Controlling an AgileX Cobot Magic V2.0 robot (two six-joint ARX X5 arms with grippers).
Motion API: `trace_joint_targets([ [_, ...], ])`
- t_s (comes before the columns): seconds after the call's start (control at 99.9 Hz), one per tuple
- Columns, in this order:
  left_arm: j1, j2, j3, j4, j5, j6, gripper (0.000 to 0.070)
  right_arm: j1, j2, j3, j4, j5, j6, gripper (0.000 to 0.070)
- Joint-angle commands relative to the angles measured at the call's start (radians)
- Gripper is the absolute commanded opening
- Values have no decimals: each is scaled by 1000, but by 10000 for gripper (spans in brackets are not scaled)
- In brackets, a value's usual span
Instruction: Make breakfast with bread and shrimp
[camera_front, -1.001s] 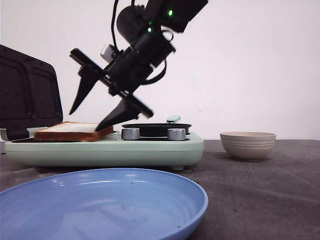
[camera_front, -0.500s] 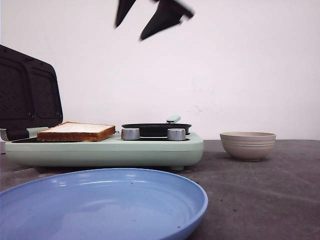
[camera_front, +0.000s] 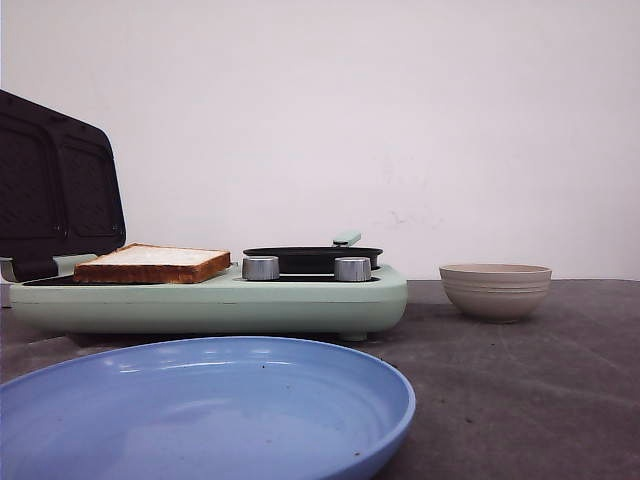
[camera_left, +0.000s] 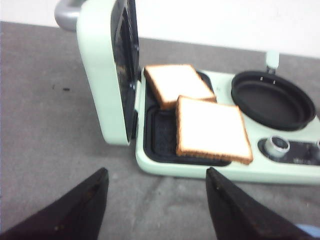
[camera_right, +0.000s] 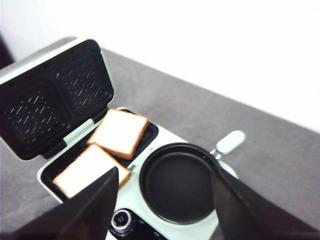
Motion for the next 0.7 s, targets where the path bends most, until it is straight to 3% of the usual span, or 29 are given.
trace_joint_targets([
  [0.0,0,0,8,26,-13,-27,313,-3,-44,-76,38,4,-17,359],
  [0.27,0,0,8,40,-48,-53,313,-35,-357,-552,197,4,-5,358],
  [0.42,0,0,8,56,-52,-95,313,-35,-507,-779,271,19,77,358],
  [0.69,0,0,8,115,-51,-197,313,-35,-699,-1011,322,30,185,358],
])
